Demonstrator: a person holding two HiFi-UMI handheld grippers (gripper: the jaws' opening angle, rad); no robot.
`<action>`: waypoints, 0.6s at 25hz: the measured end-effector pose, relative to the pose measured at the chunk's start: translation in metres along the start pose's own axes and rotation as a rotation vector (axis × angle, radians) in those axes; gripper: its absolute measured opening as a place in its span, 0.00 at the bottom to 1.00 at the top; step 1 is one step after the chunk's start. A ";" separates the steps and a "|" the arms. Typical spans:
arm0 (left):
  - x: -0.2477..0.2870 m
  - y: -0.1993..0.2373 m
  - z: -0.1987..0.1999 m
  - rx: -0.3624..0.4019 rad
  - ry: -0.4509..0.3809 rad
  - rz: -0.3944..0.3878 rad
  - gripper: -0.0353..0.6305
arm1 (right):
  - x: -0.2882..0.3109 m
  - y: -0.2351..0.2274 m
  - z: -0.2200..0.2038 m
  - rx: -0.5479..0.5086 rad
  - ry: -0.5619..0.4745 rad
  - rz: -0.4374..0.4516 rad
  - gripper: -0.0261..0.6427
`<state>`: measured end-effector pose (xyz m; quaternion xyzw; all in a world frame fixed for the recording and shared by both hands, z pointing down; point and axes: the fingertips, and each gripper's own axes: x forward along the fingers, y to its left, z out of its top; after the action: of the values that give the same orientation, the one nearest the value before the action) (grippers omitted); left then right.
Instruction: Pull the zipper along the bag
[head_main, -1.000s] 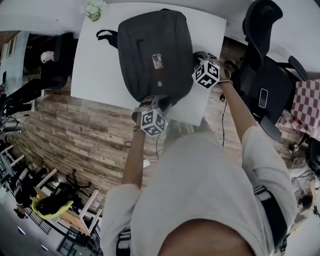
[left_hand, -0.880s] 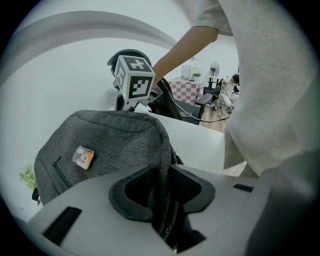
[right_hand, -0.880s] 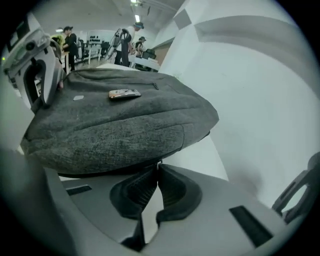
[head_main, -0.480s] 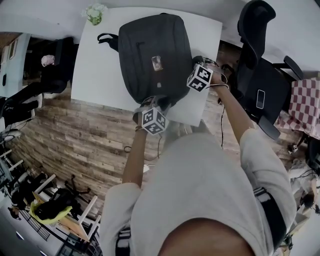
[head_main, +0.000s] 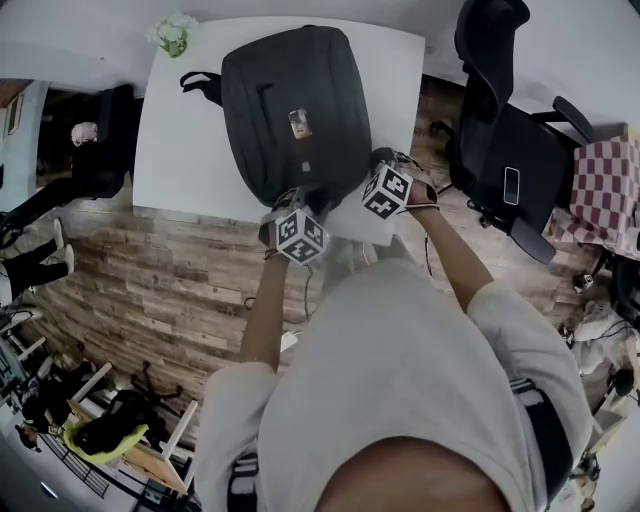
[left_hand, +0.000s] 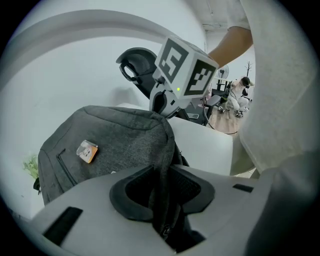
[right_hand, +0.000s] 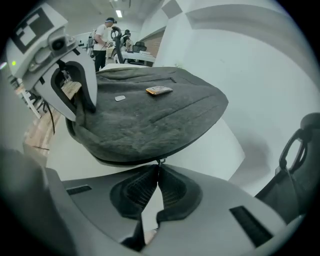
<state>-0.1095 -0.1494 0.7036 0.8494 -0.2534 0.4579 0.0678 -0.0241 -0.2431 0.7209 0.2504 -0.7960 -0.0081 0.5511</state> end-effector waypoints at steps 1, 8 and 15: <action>0.001 0.000 0.000 -0.002 0.001 0.001 0.22 | -0.002 0.008 -0.001 0.022 -0.001 0.009 0.07; 0.001 0.002 -0.001 -0.010 0.001 -0.001 0.22 | -0.020 0.056 0.001 0.164 0.004 0.045 0.07; -0.002 -0.003 -0.006 0.003 0.008 -0.010 0.22 | -0.032 0.093 0.006 0.219 0.012 0.056 0.07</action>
<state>-0.1132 -0.1437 0.7062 0.8489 -0.2481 0.4614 0.0699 -0.0574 -0.1507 0.7174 0.2866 -0.7954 0.0958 0.5254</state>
